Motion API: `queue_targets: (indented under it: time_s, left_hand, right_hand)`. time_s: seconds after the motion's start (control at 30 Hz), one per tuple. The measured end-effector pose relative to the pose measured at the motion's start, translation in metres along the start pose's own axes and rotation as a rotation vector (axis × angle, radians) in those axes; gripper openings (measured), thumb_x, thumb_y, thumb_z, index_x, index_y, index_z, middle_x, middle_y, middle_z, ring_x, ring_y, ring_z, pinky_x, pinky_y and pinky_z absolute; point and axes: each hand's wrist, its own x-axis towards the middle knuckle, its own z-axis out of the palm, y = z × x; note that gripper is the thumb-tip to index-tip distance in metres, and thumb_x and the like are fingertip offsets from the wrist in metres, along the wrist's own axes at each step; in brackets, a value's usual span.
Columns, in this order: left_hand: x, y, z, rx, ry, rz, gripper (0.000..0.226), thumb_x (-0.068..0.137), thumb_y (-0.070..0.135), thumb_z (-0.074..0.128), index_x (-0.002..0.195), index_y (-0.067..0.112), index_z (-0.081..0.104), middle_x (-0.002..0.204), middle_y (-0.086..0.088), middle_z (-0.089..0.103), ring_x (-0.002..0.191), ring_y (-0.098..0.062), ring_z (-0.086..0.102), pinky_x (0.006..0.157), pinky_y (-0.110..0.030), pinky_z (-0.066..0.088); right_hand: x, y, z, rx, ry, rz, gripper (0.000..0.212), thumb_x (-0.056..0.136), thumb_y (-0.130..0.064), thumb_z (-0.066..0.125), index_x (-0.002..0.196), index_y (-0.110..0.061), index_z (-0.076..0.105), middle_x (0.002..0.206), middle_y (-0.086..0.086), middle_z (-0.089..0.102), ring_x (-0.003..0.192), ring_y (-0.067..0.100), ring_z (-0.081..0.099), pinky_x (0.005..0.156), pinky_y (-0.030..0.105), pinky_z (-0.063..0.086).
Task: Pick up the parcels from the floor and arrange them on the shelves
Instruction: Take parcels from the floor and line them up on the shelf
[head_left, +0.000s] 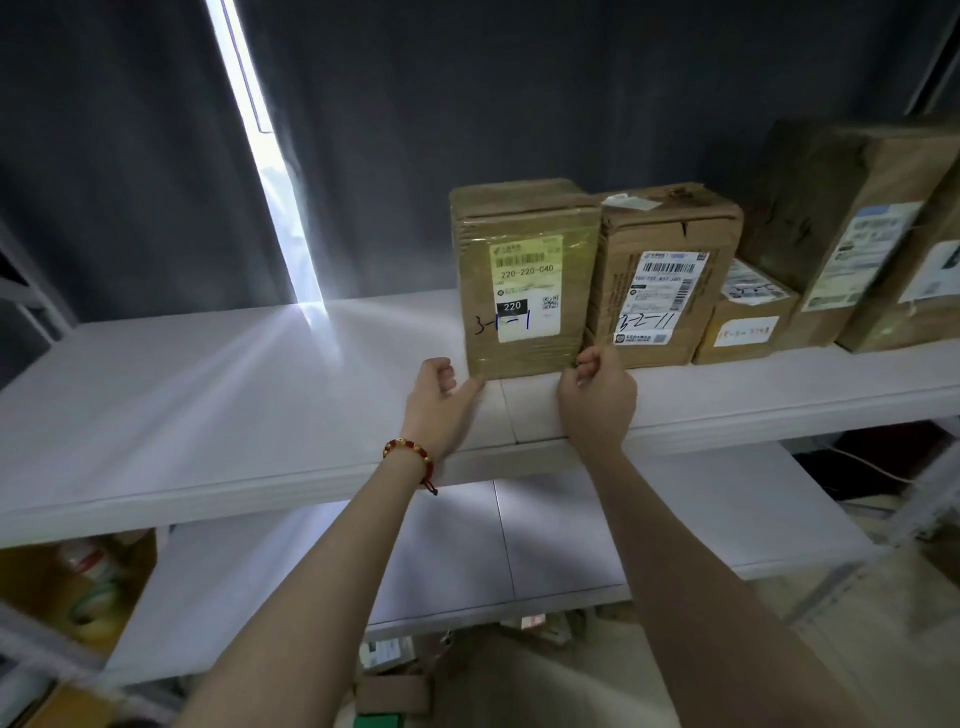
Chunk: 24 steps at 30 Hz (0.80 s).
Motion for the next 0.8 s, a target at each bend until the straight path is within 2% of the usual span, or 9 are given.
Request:
queue_targets:
  time_s: [0.1,0.2,0.27,0.33,0.43,0.53,0.67,0.8]
  left_hand:
    - [-0.007,-0.002,0.0,0.025,-0.043,0.031,0.047,0.088,0.025,0.069,0.128,0.011,0.05,0.124,-0.003,0.058,0.116,-0.016,0.054,0.091,-0.02,0.037]
    - [-0.016,-0.001,0.009,0.048,-0.061,0.089,0.044,0.086,0.022,0.071,0.124,0.01,0.054,0.122,-0.004,0.061,0.115,-0.016,0.056,0.09,-0.018,0.038]
    - [-0.027,-0.001,0.018,0.051,-0.025,0.165,0.05,0.081,0.027,0.071,0.124,0.009,0.053,0.118,-0.002,0.061,0.11,-0.015,0.055,0.086,-0.018,0.038]
    - [-0.041,-0.004,0.025,0.062,0.027,0.283,0.056,0.072,0.032,0.065,0.122,0.008,0.053,0.113,-0.001,0.059,0.103,-0.014,0.054,0.086,-0.023,0.041]
    - [-0.058,-0.016,0.035,0.072,0.047,0.47,0.045,0.07,0.032,0.06,0.108,0.009,0.056,0.098,0.0,0.058,0.084,-0.013,0.054,0.074,-0.027,0.048]
    - [-0.073,-0.022,0.041,0.089,-0.089,0.574,0.031,0.073,0.033,0.054,0.099,0.017,0.055,0.085,0.007,0.054,0.067,-0.011,0.048,0.06,-0.032,0.048]
    - [-0.082,-0.028,0.05,0.169,-0.264,0.614,0.025,0.077,0.028,0.055,0.1,0.021,0.053,0.087,0.009,0.051,0.067,-0.011,0.047,0.062,-0.033,0.048]
    - [-0.087,-0.04,0.067,0.273,-0.404,0.573,0.023,0.083,0.028,0.062,0.104,0.024,0.053,0.09,0.013,0.053,0.069,-0.011,0.051,0.064,-0.027,0.047]
  right_hand:
    - [-0.006,-0.006,-0.001,0.057,0.064,0.098,0.012,0.077,0.0,0.059,0.08,-0.011,0.064,0.057,-0.008,0.049,0.062,0.018,0.051,0.058,0.024,0.032]
    - [-0.022,-0.011,-0.004,0.128,0.12,0.102,0.014,0.077,0.001,0.059,0.073,-0.012,0.061,0.052,-0.014,0.045,0.053,0.011,0.047,0.052,0.013,0.031]
    - [-0.041,-0.014,-0.008,0.184,0.194,0.102,0.014,0.075,0.0,0.059,0.07,-0.014,0.059,0.05,-0.014,0.042,0.05,0.004,0.046,0.053,0.007,0.033]
    - [-0.062,-0.012,-0.014,0.21,0.26,0.127,0.016,0.073,-0.001,0.058,0.069,-0.017,0.057,0.048,-0.014,0.039,0.05,0.001,0.048,0.053,0.007,0.034]
    - [-0.088,0.002,-0.022,0.159,0.29,0.18,0.021,0.074,0.001,0.056,0.066,-0.019,0.053,0.048,-0.013,0.038,0.045,0.003,0.042,0.049,0.008,0.032]
    - [-0.106,0.022,-0.028,0.112,0.258,0.277,0.018,0.076,-0.001,0.055,0.066,-0.016,0.054,0.051,-0.012,0.042,0.048,0.004,0.041,0.049,0.009,0.029]
    - [-0.127,0.042,-0.033,0.058,0.174,0.374,0.01,0.077,-0.005,0.058,0.07,-0.012,0.059,0.059,-0.01,0.052,0.054,0.004,0.046,0.051,0.012,0.033]
    - [-0.141,0.066,-0.045,0.078,0.163,0.447,0.009,0.078,-0.006,0.062,0.072,-0.013,0.061,0.064,-0.006,0.058,0.057,0.004,0.05,0.053,0.016,0.038]
